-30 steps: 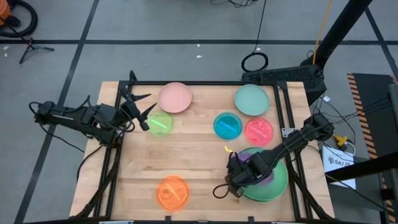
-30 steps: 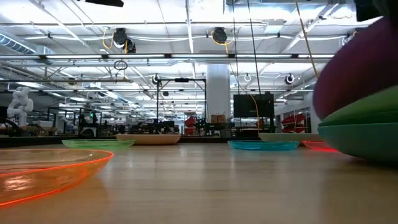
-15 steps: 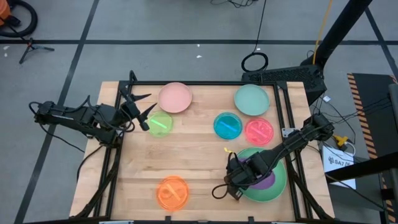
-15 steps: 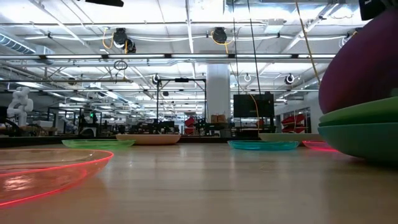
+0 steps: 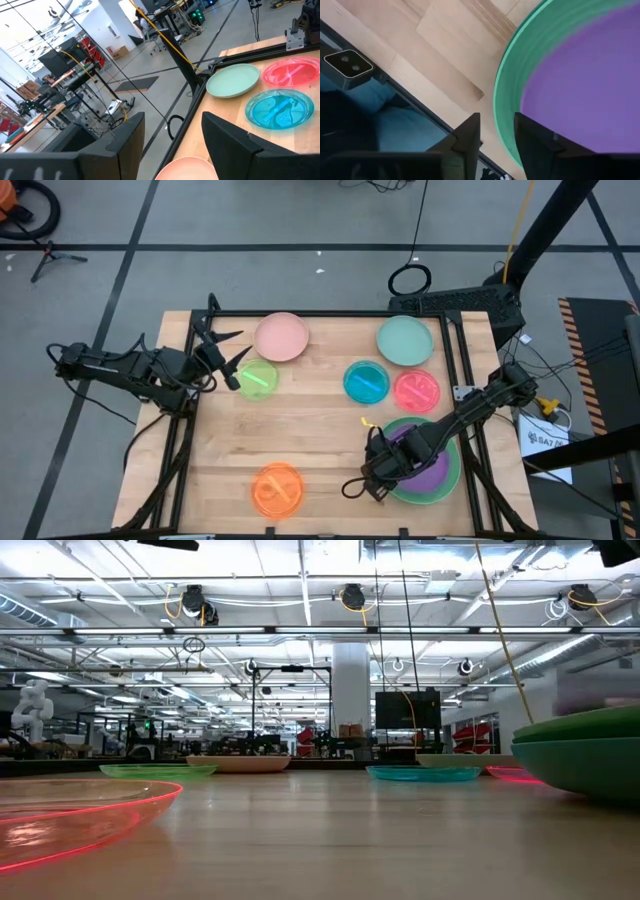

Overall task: Stack plastic plates
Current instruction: Stack the light blue plate on top of the purple plate

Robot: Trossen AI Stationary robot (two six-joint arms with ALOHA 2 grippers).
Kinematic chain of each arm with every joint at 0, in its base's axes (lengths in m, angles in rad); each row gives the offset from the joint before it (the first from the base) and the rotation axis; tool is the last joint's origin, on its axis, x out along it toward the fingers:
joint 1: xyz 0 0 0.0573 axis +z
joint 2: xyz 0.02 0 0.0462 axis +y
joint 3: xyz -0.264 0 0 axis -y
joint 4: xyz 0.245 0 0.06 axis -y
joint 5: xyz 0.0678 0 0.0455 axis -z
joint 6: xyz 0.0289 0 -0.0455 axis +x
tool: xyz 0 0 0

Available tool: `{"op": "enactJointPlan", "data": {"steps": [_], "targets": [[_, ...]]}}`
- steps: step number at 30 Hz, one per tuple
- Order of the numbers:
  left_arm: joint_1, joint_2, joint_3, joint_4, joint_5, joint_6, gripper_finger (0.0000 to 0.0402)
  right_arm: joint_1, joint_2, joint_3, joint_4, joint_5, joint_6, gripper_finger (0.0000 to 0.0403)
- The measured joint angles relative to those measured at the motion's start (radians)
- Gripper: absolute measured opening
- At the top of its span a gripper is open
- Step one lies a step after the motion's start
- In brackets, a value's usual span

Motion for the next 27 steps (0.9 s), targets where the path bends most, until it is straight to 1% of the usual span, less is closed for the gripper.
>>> {"op": "enactJointPlan", "data": {"steps": [2, 5, 7, 11, 22, 27], "targets": [[0.0, 0.0, 0.0, 0.0, 0.0, 0.0, 0.0202, 0.0, 0.0, 0.0, -0.001, 0.025, 0.0, 0.0118], [0.0, 0.0, 0.0, 0.0, 0.0, 0.0, 0.0202, 0.0, 0.0, 0.0, -0.002, 0.1, -0.002, 0.0117], [0.0, 0.0, 0.0, 0.0, 0.0, 0.0, 0.0202, 0.0, 0.0, 0.0, -0.012, 0.126, 0.006, 0.0114], [0.0, 0.0, 0.0, 0.0, 0.0, -0.001, 0.0202, 0.002, 0.001, -0.016, -0.038, 0.13, 0.022, 0.0106], [0.0, 0.0, 0.0, -0.002, 0.0, -0.007, 0.0202, 0.059, 0.003, -0.147, -0.032, 0.127, 0.022, 0.0079], [0.0, 0.0, 0.0, -0.003, 0.0, -0.007, 0.0202, 0.065, 0.003, -0.156, -0.031, 0.127, 0.012, 0.0066]]}}
